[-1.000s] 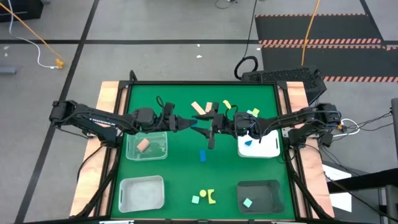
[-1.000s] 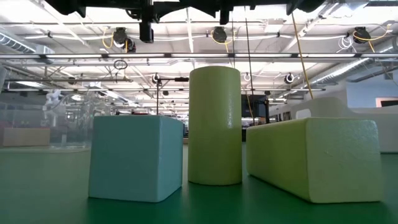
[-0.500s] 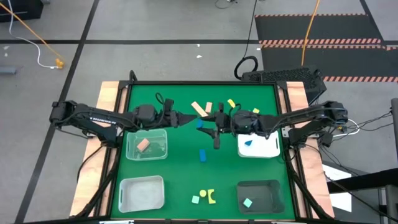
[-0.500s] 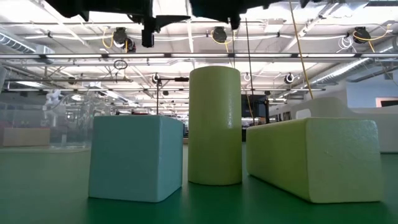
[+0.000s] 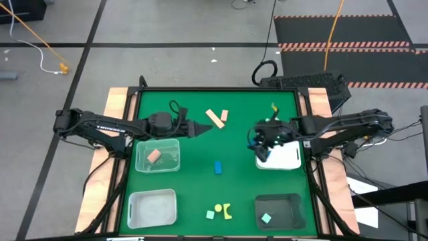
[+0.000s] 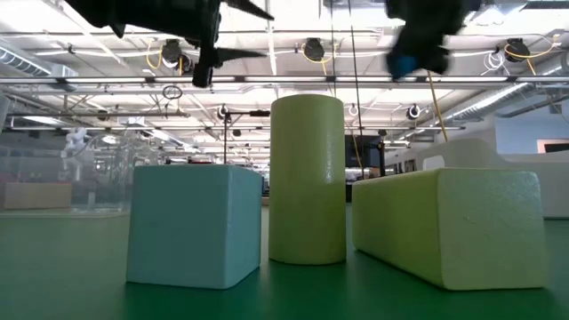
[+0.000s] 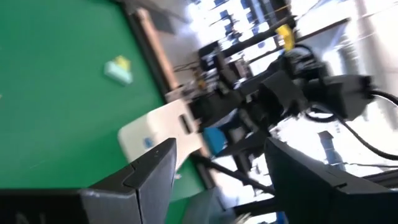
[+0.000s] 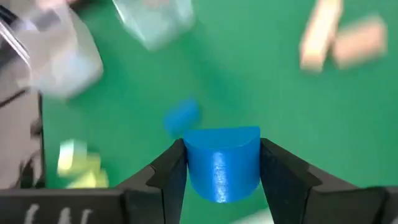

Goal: Sort & place blocks by color
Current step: Put the top left blue block into the white bin, then put the bottom left yellow block into the gray bin

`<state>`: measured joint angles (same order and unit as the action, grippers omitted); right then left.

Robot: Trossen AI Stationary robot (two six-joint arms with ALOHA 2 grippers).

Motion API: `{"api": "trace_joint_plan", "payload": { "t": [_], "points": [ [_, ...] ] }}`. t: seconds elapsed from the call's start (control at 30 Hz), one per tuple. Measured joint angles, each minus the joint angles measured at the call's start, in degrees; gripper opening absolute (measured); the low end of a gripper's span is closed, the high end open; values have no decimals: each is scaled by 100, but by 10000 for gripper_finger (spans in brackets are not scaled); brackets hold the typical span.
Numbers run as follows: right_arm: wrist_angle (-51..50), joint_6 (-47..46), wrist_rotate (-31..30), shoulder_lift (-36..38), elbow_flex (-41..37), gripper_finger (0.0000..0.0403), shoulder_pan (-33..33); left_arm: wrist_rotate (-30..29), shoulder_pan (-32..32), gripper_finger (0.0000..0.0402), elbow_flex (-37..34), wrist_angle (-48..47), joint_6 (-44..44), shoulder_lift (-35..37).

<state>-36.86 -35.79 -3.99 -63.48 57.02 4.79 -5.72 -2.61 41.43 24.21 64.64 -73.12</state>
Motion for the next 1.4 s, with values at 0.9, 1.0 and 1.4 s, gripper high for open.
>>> {"api": "trace_joint_plan", "payload": {
  "t": [0.9,1.0,1.4],
  "points": [
    [-2296,-3008,557,111,-1217,180,184,29,433,244,0,-1260,-662,-38],
    [-2199,-3124,556,111,-1272,208,184,28,491,243,0,-1245,-711,-73],
    [-1995,-2990,559,111,-1288,289,102,27,834,243,0,-1294,-1059,-502]
  ]
}}
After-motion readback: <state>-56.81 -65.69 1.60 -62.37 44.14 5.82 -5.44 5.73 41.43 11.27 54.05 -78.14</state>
